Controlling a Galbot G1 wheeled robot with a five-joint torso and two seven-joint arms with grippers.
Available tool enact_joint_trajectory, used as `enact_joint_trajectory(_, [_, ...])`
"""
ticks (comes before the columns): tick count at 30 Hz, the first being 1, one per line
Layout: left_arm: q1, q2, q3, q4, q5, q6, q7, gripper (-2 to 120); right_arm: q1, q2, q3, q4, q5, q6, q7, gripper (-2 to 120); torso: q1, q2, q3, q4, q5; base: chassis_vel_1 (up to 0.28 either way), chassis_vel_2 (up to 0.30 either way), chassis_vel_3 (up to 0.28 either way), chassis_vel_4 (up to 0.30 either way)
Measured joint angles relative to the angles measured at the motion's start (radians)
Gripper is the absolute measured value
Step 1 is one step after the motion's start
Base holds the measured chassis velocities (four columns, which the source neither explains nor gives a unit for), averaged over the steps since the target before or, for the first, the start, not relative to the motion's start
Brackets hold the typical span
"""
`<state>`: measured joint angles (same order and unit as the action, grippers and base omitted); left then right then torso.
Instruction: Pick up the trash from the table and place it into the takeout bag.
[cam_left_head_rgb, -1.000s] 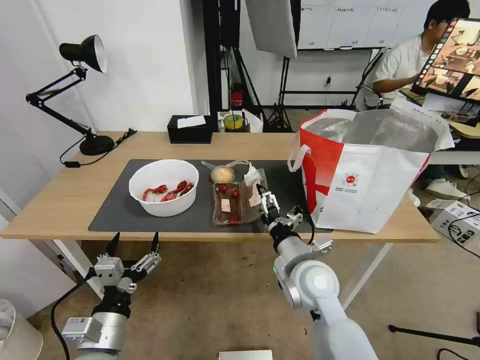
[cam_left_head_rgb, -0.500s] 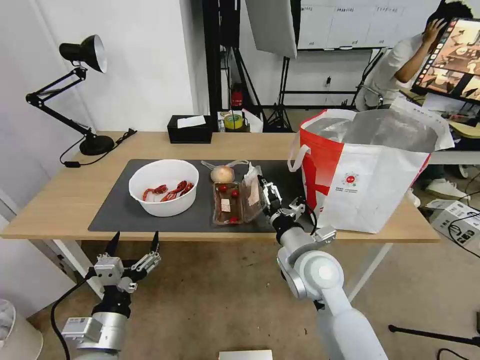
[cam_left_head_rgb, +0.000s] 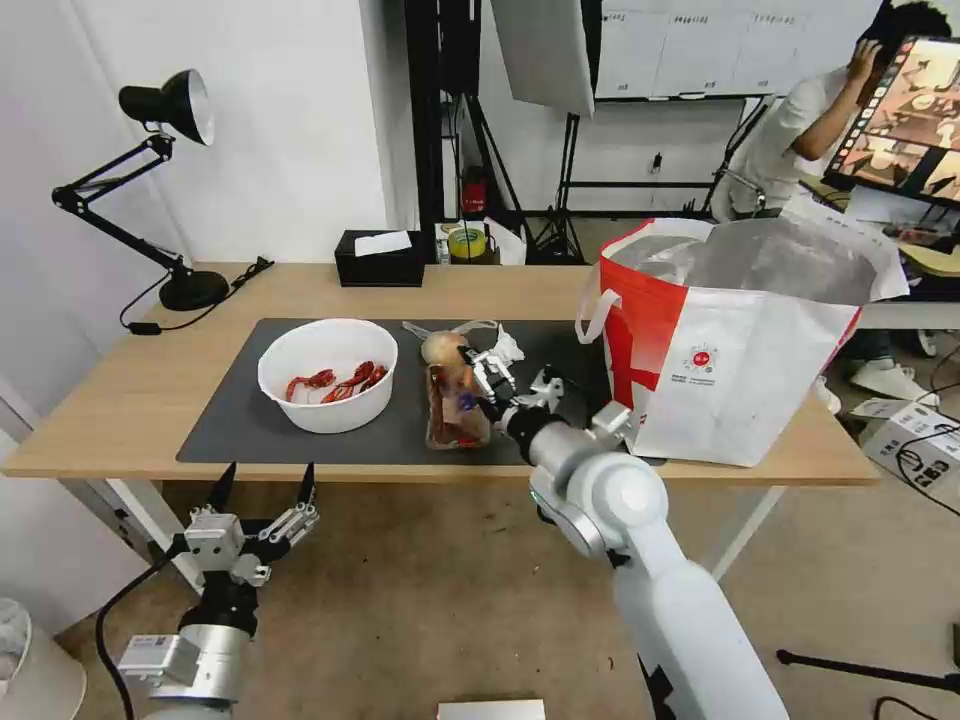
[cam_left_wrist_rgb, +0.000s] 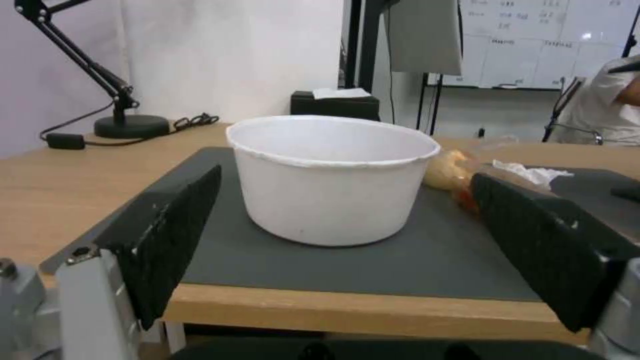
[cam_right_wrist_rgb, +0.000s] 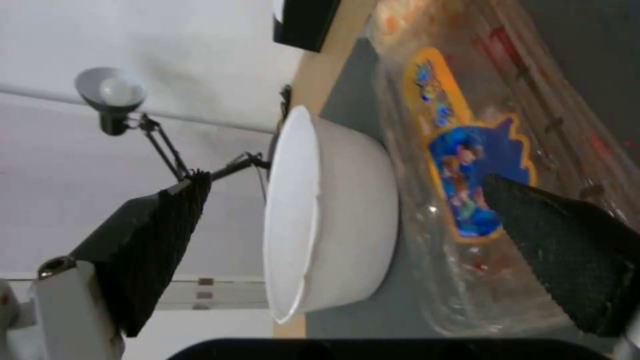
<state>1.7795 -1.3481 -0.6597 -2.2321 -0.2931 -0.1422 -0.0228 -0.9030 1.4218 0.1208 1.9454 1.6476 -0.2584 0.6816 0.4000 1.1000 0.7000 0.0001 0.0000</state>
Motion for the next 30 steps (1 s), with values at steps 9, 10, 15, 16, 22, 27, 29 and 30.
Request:
enact_joint_trajectory(9, [-0.003, 0.001, 0.002, 0.000, 0.000, 0.000, 0.000, 100, 0.013, -0.016, -0.008, -0.013, 0.014, -0.002, 0.008, 100, 0.000, 0.000, 0.000, -0.0001, 0.0000, 0.000, 0.000, 0.000, 0.000])
enact_joint_trajectory(10, [-0.004, 0.002, 0.002, 0.001, -0.001, 0.000, 0.000, 100, 0.015, -0.019, -0.009, -0.013, 0.017, -0.002, 0.007, 100, 0.000, 0.000, 0.000, -0.0001, 0.0000, 0.000, 0.000, 0.000, 0.000])
enact_joint_trajectory(15, [-0.004, 0.003, 0.002, 0.002, -0.001, 0.001, 0.000, 100, 0.023, -0.031, -0.014, -0.013, 0.023, -0.004, -0.001, 100, 0.000, 0.000, 0.000, -0.0001, 0.0000, 0.000, 0.000, 0.000, 0.000])
enact_joint_trajectory(16, [-0.004, 0.003, 0.002, 0.002, -0.001, 0.001, 0.000, 100, 0.023, -0.031, -0.014, -0.013, 0.023, -0.004, -0.001, 100, 0.000, 0.000, 0.000, -0.0001, 0.0000, 0.000, 0.000, 0.000, 0.000])
enact_joint_trajectory(22, [-0.005, 0.003, 0.003, 0.002, -0.004, 0.001, 0.000, 100, 0.057, -0.083, -0.036, -0.015, -0.087, -0.030, -0.100, 100, 0.000, 0.000, 0.000, -0.0001, 0.0000, 0.000, 0.000, 0.000, 0.000])
enact_joint_trajectory(27, [-0.007, 0.009, 0.002, -0.004, -0.010, 0.001, 0.000, 100, 0.166, -0.186, -0.077, -0.065, -0.311, -0.080, -0.302, 90, 0.000, 0.000, 0.000, -0.0001, 0.0001, 0.000, 0.000, 0.000, 0.000])
enact_joint_trajectory(29, [-0.008, 0.009, 0.001, -0.006, -0.012, 0.001, 0.001, 100, 0.207, -0.220, -0.094, -0.093, -0.405, -0.087, -0.396, 86, 0.000, 0.000, 0.000, -0.0002, 0.0002, 0.000, 0.000, 0.000, 0.000])
enact_joint_trajectory(30, [-0.009, 0.010, 0.001, -0.009, -0.013, 0.001, 0.002, 100, 0.247, -0.250, -0.115, -0.123, -0.490, -0.093, -0.494, 80, 0.000, 0.000, 0.000, -0.0001, 0.0000, 0.000, 0.000, 0.000, 0.000])
